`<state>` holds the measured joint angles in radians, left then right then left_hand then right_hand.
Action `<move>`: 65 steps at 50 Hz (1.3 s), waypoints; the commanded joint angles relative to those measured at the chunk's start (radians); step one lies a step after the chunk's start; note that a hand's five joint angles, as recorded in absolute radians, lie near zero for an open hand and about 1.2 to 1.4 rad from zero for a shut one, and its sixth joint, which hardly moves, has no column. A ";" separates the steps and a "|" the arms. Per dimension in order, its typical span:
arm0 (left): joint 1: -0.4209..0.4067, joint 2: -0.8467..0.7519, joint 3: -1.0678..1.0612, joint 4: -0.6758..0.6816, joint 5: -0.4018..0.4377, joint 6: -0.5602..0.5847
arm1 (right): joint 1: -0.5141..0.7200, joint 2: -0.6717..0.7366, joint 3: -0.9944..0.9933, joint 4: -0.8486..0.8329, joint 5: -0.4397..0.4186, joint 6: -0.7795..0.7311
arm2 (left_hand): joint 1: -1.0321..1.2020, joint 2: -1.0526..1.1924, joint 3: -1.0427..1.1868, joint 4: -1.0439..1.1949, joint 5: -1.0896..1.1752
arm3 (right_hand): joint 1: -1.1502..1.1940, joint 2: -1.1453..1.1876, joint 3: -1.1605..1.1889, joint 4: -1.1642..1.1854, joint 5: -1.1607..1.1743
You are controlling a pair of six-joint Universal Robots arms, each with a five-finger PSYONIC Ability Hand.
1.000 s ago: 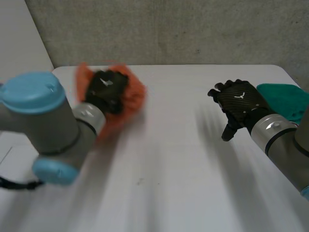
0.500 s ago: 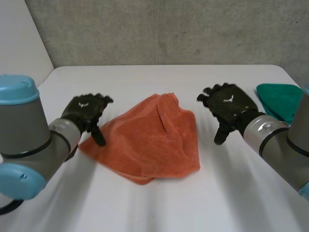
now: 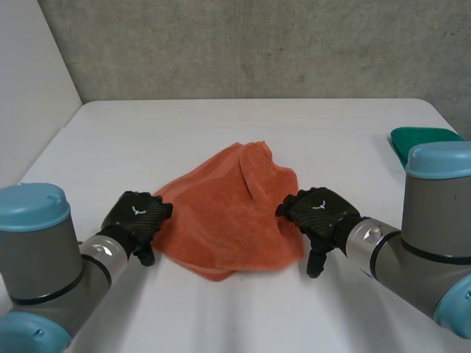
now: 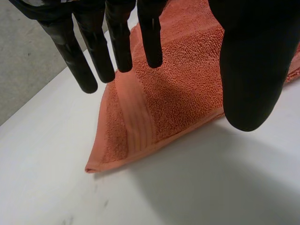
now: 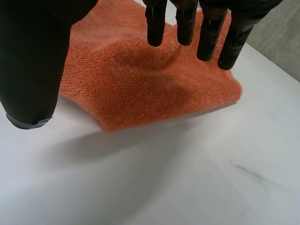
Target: Fold the laundry.
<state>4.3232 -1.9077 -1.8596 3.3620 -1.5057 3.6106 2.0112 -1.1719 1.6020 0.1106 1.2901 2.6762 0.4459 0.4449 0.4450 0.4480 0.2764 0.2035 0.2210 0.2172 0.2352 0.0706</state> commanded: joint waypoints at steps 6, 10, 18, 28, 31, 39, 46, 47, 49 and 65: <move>-0.005 -0.125 0.083 0.017 0.013 -0.003 | 0.000 -0.005 0.070 -0.038 0.000 -0.002 | 0.123 0.124 0.124 0.121 0.118 | -0.029 -0.046 -0.043 -0.061 -0.071; -0.007 -0.142 0.111 0.019 0.013 -0.001 | 0.000 -0.005 0.078 -0.042 0.000 -0.002 | 0.152 0.153 0.153 0.150 0.147 | -0.029 -0.046 -0.043 -0.061 -0.071; -0.010 -0.200 0.177 0.014 0.012 0.000 | -0.002 -0.006 0.091 -0.045 0.000 -0.002 | 0.328 0.329 0.329 0.326 0.323 | -0.029 -0.046 -0.043 -0.061 -0.071; -0.017 -0.261 0.255 0.007 0.004 0.054 | -0.002 -0.008 0.113 -0.049 0.002 -0.002 | 0.950 0.951 0.951 0.948 0.945 | -0.029 -0.046 -0.043 -0.061 -0.071; -0.034 -0.263 0.266 0.007 -0.007 0.077 | -0.003 -0.011 0.118 -0.060 0.015 0.005 | 0.950 0.951 0.951 0.948 0.945 | -0.029 -0.046 -0.043 -0.061 -0.071; -0.060 -0.104 0.249 0.010 -0.044 0.056 | -0.046 -0.017 0.101 -0.106 0.144 0.151 | 0.950 0.951 0.951 0.948 0.945 | -0.029 -0.046 -0.043 -0.061 -0.071; -0.068 0.042 0.235 0.007 -0.044 -0.070 | -0.032 0.038 0.047 -0.112 0.140 0.188 | 0.950 0.951 0.951 0.948 0.945 | -0.029 -0.046 -0.043 -0.061 -0.071; -0.068 0.062 0.234 0.007 -0.041 -0.096 | -0.032 0.055 0.038 -0.112 0.135 0.197 | 0.950 0.951 0.951 0.948 0.945 | -0.029 -0.046 -0.043 -0.061 -0.071; -0.066 0.073 0.234 0.004 -0.041 -0.116 | -0.032 0.096 0.001 -0.112 0.120 0.237 | 0.950 0.951 0.951 0.948 0.945 | -0.029 -0.046 -0.043 -0.061 -0.071; -0.074 0.116 0.232 -0.061 -0.042 -0.177 | 0.047 0.248 -0.178 -0.104 0.107 0.415 | 0.950 0.951 0.951 0.948 0.945 | 1.191 1.174 1.178 1.160 1.150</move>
<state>4.2524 -1.8106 -1.6273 3.3116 -1.5473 3.4569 2.0539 -0.9261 1.4549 0.0057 1.3872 3.0553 1.1608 1.1960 1.1886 1.1969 0.9783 0.4049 0.4628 0.4603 0.4564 0.2756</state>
